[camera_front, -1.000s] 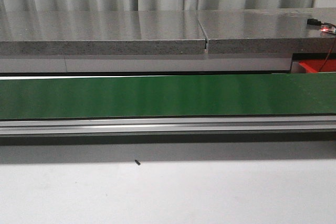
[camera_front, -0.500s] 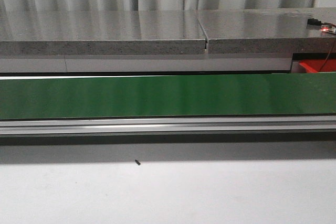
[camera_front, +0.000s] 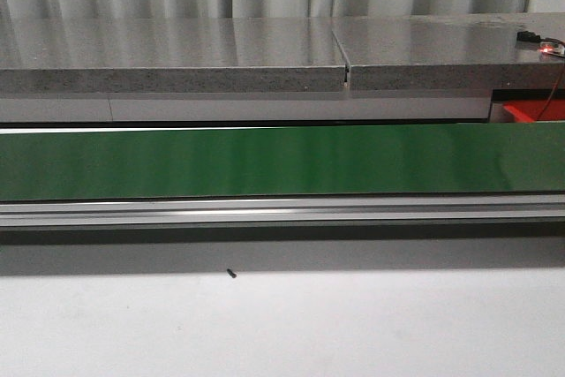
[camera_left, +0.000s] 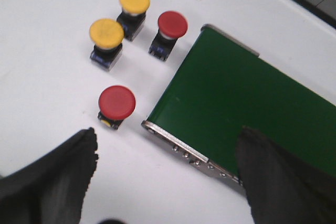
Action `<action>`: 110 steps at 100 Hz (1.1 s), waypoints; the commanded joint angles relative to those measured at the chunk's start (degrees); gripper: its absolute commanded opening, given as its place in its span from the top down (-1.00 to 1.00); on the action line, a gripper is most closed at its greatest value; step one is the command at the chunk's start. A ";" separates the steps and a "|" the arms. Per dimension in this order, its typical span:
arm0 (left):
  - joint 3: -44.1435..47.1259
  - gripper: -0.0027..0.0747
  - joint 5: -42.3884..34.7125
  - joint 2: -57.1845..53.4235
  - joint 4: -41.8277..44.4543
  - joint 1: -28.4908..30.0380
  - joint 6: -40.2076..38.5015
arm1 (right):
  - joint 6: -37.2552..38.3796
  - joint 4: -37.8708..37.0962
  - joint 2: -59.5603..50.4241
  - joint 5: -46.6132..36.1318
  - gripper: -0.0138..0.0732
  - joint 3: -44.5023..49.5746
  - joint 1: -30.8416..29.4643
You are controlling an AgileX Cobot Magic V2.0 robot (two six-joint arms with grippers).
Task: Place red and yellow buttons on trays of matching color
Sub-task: 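Move the left gripper over a red button beside the belt, then grasp the red button with the left gripper and carry it onto the belt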
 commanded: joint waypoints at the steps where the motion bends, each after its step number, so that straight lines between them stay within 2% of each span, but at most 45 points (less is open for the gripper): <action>1: -3.86 -0.43 1.68 3.28 -1.16 1.29 -1.51 | 0.11 -0.73 -0.13 -2.97 0.89 -1.94 0.17; 20: -7.75 -0.43 6.07 13.31 -1.05 1.84 -1.51 | 0.11 -0.73 -0.13 -2.97 0.89 -1.94 0.17; 48: -11.60 -0.43 5.93 24.52 1.13 1.84 -2.99 | 0.11 -0.73 -0.13 -2.97 0.89 -1.94 0.17; 102: -11.96 -0.43 1.41 33.92 1.25 1.84 -3.88 | 0.11 -0.73 -0.13 -2.97 0.89 -1.94 0.17; 110: -11.96 -0.38 1.04 34.62 1.35 1.84 -3.88 | 0.11 -0.73 -0.13 -2.97 0.89 -1.94 0.17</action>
